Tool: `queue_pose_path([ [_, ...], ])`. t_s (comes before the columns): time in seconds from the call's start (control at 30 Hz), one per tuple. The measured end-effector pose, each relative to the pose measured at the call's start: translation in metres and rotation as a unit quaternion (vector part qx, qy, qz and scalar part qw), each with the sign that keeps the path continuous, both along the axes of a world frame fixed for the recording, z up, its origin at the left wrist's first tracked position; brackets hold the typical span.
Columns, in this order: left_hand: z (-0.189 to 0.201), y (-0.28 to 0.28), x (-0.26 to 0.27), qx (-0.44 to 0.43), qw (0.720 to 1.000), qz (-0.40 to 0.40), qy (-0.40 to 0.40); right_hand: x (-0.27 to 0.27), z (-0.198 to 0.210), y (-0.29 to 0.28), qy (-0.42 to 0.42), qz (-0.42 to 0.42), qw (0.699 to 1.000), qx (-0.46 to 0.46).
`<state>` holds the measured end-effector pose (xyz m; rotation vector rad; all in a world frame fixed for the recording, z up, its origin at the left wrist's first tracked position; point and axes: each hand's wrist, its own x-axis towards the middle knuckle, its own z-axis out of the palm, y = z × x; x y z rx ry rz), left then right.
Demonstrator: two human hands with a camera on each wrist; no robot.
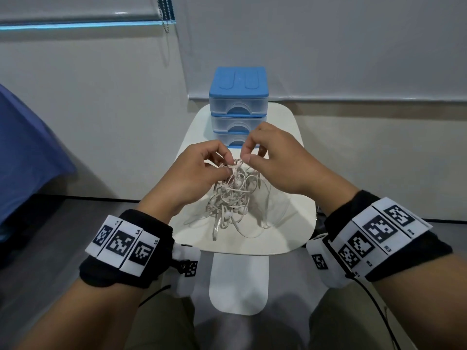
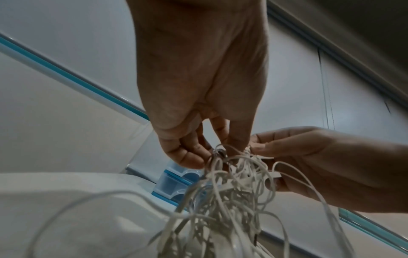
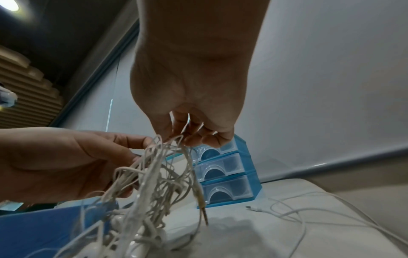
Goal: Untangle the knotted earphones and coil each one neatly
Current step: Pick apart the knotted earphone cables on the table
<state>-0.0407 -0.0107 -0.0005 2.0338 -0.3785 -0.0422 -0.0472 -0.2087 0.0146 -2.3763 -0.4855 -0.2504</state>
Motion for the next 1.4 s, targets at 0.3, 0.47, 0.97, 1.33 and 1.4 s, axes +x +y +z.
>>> queue_pose_path([
  [0.3,0.009,-0.001,0.000,0.031,0.995,-0.019,-0.097,0.008,0.003,0.009,0.029,-0.092,0.995,-0.015],
  [0.47,0.009,-0.003,-0.006,0.039,0.995,-0.049,-0.072,0.004,0.007,0.013,0.038,-0.081,0.995,-0.036],
  [0.97,0.007,-0.014,0.009,0.099,0.994,0.010,-0.045,-0.001,0.011,0.005,0.034,0.009,0.999,-0.026],
  [1.33,0.012,-0.012,0.004,0.057,0.994,-0.077,0.049,-0.002,0.007,0.011,0.037,-0.069,0.997,0.000],
  [1.4,0.012,-0.011,0.005,0.033,0.994,-0.084,0.055,-0.002,0.008,0.012,0.030,-0.066,0.997,0.000],
])
